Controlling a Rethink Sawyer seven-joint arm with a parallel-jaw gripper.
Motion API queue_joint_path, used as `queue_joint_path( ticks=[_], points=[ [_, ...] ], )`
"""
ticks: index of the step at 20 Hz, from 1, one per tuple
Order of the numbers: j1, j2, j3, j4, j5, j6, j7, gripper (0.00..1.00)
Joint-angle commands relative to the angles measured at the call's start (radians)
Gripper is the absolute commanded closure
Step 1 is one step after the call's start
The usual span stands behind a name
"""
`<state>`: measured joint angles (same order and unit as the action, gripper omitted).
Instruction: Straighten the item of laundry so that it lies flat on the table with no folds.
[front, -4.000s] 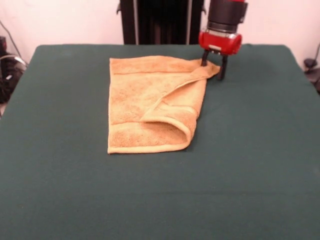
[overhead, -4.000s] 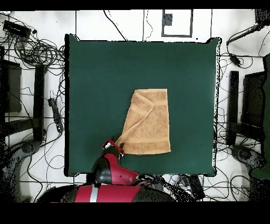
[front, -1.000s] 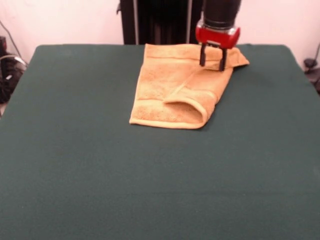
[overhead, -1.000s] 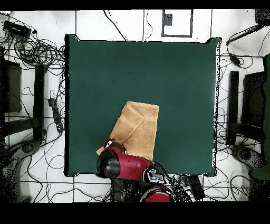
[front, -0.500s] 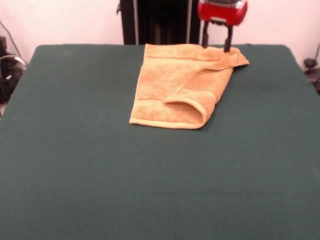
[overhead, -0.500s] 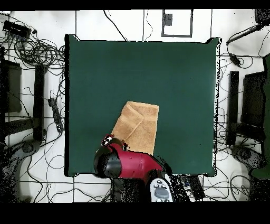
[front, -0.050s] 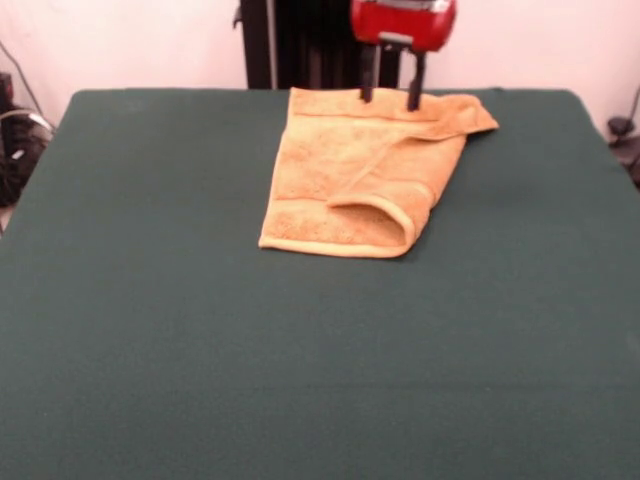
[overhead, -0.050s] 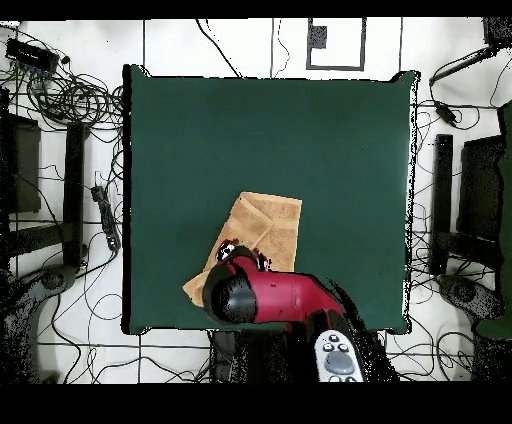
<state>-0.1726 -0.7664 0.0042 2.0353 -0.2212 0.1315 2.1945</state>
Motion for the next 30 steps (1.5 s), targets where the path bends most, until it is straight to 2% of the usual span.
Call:
queue_joint_path(
  ticks=[1,5,11,14,18,22,27,30],
  points=[
    [-0.014,0.126,0.144,-0.118,-0.108,-0.102,-0.030,0.00],
    [0.079,0.161,0.068,-0.171,-0.107,-0.157,0.043,0.00],
    [0.060,0.194,0.102,-0.178,-0.119,-0.179,0.046,0.00],
    [0.096,0.192,0.068,-0.177,-0.096,-0.191,0.069,0.00],
    [0.075,0.219,0.074,-0.174,-0.105,-0.201,0.066,0.00],
    [0.034,0.204,0.096,-0.138,-0.110,-0.121,0.042,0.00],
    [0.075,0.220,0.042,-0.122,-0.061,-0.043,0.068,0.00],
    [0.048,0.242,0.059,-0.108,-0.067,-0.042,0.063,0.00]
  ],
)
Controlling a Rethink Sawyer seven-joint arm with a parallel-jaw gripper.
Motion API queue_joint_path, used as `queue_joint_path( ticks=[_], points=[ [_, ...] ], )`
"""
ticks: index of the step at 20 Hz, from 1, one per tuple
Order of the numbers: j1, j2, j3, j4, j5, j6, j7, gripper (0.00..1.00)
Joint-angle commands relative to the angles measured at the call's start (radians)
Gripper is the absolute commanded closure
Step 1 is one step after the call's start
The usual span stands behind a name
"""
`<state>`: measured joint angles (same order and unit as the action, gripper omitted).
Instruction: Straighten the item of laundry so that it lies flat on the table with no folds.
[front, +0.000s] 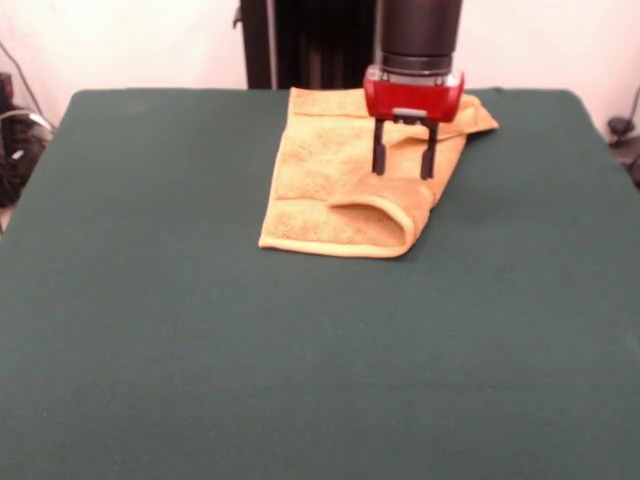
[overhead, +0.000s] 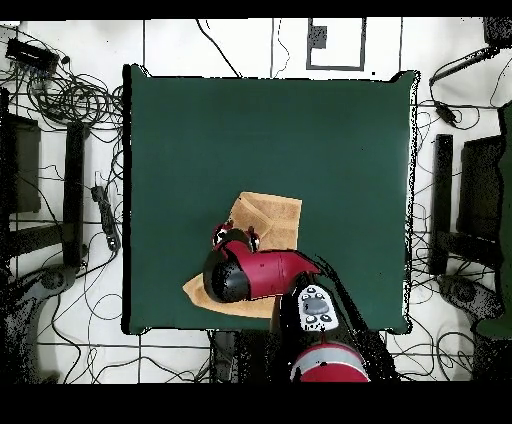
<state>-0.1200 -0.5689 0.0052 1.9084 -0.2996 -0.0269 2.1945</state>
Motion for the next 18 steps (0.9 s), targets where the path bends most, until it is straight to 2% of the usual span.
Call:
queue_joint_path(
  ticks=[1,7,14,16,18],
  points=[
    [-0.019,0.048,0.067,0.020,0.004,0.124,0.052,0.00],
    [-0.065,0.055,0.063,0.042,-0.030,0.102,0.037,0.00],
    [-0.085,-0.052,0.049,0.107,-0.040,0.193,0.004,0.00],
    [-0.095,0.009,0.071,0.102,-0.043,0.115,0.043,0.00],
    [-0.096,0.117,0.092,0.067,-0.044,0.000,0.085,0.00]
  ],
)
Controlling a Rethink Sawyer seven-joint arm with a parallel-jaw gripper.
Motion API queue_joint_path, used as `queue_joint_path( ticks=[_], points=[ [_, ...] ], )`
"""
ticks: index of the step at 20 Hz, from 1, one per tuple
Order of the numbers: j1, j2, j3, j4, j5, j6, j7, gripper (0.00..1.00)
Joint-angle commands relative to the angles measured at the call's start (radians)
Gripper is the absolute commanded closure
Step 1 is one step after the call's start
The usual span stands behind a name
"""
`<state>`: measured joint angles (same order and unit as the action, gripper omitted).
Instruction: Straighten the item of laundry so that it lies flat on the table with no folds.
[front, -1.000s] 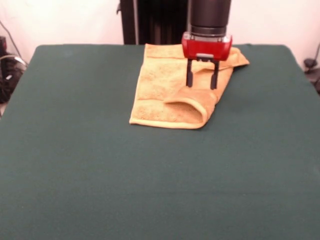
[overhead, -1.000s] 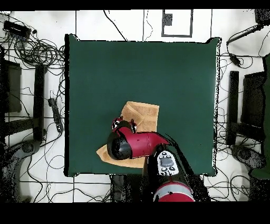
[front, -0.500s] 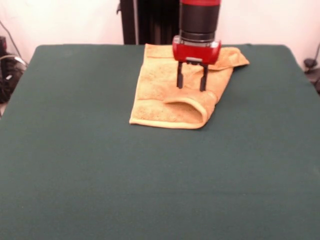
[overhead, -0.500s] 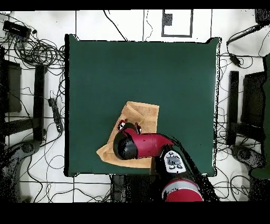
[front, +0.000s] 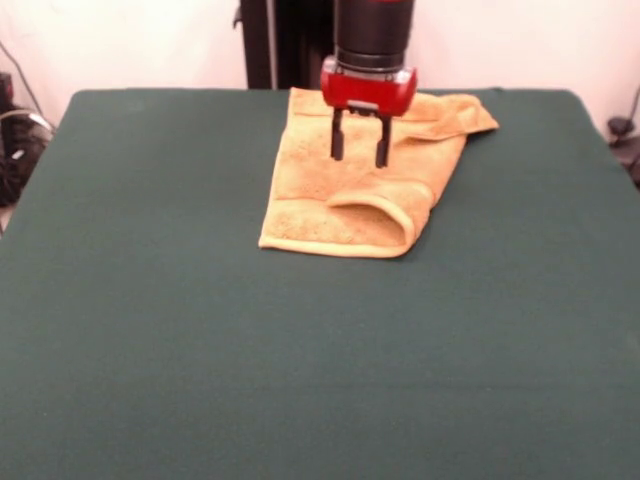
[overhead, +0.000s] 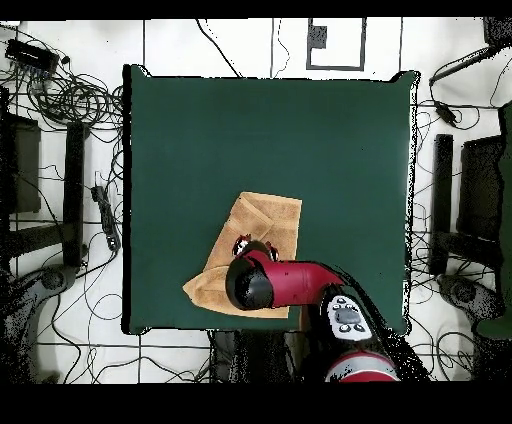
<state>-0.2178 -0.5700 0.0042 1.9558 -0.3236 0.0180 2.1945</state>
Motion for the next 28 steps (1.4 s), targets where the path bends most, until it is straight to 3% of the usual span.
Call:
queue_joint_path(
  ticks=[1,4,7,10,16,17,21,22,28],
  points=[
    [0.011,0.162,0.093,-0.001,-0.020,-0.099,0.102,0.00],
    [0.094,0.234,0.041,-0.045,0.023,-0.230,0.162,0.00],
    [0.135,0.222,0.015,-0.050,0.046,-0.209,0.156,0.00],
    [0.119,0.203,0.031,-0.036,0.046,-0.189,0.139,0.00],
    [0.104,0.263,0.027,-0.064,0.044,-0.241,0.137,0.00],
    [0.119,0.265,0.007,-0.071,0.046,-0.241,0.129,1.00],
    [0.135,0.233,-0.010,-0.065,0.070,-0.176,0.125,1.00],
    [0.107,0.223,0.027,-0.049,0.067,-0.138,0.124,1.00],
    [0.115,0.195,0.020,-0.050,0.073,-0.117,0.116,1.00]
  ],
)
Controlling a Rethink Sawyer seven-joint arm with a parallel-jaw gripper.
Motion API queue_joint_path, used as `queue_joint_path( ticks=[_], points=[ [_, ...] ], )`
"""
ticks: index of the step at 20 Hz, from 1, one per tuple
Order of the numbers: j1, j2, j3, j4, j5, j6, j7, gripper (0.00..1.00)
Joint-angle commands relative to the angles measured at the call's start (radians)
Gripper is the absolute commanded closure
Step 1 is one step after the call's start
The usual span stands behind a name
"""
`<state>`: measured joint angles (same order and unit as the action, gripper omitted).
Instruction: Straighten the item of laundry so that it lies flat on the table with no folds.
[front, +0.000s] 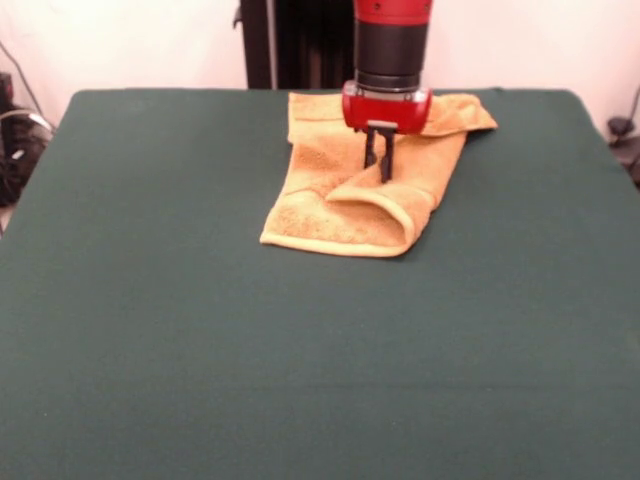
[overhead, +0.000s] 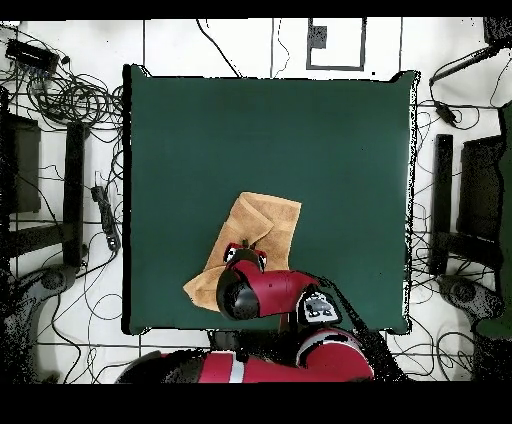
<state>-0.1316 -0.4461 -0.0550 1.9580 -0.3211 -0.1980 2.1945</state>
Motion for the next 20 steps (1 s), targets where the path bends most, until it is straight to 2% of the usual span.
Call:
queue_joint_path(
  ticks=[1,2,3,7,10,16,20],
  points=[
    [0.027,0.076,0.079,-0.055,0.067,0.095,0.114,1.00],
    [0.035,0.078,0.068,-0.059,0.066,0.089,0.111,1.00],
    [0.059,0.082,0.040,-0.071,0.059,0.068,0.101,0.00],
    [0.033,0.085,0.059,-0.064,0.073,0.099,0.112,0.00],
    [0.011,0.067,0.077,-0.076,0.048,0.135,0.079,0.00],
    [0.000,-0.091,0.084,-0.108,-0.009,0.258,-0.029,0.00],
    [-0.057,-0.141,0.173,-0.124,-0.063,0.314,-0.091,0.00]
  ],
)
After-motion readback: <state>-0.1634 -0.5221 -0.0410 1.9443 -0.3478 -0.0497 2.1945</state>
